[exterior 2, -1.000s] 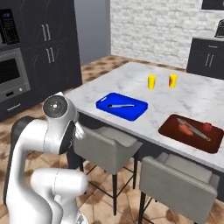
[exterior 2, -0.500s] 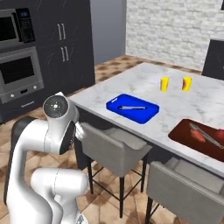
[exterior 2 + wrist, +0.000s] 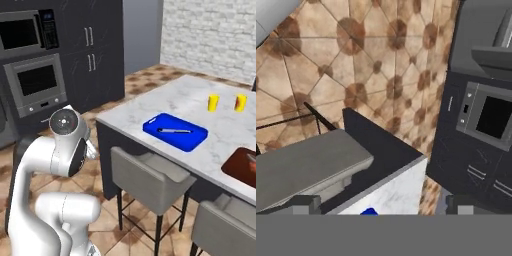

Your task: Gather the sweet potato and bell pepper from the fridge and place them on a tray on the dining counter. Then gather the steaks from the fridge and place them on the other tray.

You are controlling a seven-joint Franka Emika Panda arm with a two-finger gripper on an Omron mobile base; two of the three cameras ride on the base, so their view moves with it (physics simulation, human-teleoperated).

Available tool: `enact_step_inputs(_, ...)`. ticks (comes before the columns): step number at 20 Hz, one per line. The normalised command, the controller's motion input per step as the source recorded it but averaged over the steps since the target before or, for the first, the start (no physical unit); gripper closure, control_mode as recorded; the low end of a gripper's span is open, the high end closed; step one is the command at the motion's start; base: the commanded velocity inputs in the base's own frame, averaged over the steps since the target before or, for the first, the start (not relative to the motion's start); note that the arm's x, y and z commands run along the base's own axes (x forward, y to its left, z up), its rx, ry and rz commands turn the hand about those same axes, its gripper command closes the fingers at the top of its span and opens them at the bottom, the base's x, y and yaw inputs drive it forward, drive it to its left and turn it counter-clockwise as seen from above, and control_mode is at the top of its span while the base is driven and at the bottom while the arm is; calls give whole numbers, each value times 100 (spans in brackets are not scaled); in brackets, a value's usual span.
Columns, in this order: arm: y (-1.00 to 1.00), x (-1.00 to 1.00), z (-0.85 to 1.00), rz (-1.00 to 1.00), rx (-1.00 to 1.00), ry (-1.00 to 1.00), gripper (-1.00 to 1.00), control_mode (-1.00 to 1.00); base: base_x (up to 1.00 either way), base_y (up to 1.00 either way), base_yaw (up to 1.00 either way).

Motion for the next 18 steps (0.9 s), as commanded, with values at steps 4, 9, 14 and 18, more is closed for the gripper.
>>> enact_step_inputs(4,0,0,0,0,0,0,-100,100,0,64,17)
enact_step_inputs(9,0,0,0,0,0,0,-100,100,1,70,18)
enact_step_inputs(14,0,0,0,0,0,0,-100,100,0,60,19)
enact_step_inputs(18,0,0,0,0,0,0,-100,100,0,52,20)
